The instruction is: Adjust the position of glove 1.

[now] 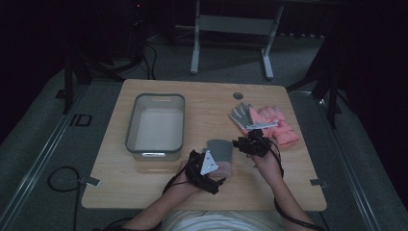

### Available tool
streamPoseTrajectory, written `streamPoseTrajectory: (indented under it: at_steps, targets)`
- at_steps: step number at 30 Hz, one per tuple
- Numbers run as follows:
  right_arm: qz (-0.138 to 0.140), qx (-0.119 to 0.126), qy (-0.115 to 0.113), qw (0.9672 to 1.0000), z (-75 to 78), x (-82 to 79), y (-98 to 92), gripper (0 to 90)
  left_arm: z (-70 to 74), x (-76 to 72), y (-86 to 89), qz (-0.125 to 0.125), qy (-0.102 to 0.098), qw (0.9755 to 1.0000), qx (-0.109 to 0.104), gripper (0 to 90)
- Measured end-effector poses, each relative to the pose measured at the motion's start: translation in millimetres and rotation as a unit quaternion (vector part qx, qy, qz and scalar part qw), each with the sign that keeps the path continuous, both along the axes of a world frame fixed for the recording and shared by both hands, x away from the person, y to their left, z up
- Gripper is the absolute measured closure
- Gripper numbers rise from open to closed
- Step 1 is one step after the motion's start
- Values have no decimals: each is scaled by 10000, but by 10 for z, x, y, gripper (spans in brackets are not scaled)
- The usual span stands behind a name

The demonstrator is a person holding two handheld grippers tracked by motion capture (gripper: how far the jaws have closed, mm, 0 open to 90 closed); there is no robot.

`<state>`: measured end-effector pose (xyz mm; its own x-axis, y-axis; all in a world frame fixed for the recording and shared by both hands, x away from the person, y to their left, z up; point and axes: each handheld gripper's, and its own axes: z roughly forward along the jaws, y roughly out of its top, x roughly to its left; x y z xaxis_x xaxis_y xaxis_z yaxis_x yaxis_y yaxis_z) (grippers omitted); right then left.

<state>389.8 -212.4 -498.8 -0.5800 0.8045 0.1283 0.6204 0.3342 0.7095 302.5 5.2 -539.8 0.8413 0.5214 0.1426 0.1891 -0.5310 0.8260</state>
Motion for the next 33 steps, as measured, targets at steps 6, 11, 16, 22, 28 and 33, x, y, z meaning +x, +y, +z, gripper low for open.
streamPoseTrajectory:
  at_steps: [6,11,16,22,28,33]
  targets:
    - [-9,-48,287,9996,-129,95,117,551,-4,71,-69,-756,-311,9964,240,172]
    - [-235,-6,451,9987,-225,185,130,483,-120,113,-124,-977,-356,9920,718,248]
    - [-365,-8,634,9973,-331,237,146,447,-252,133,-137,-914,-622,9873,1141,316]
    - [-432,81,961,9944,-453,275,174,425,-234,194,-101,-1037,-667,9846,1240,505]
    - [-174,266,1150,9929,-467,304,236,486,-199,366,16,-1370,-158,9866,875,597]
    - [48,716,1488,9863,-501,369,294,582,-194,454,71,-1512,151,9862,657,629]
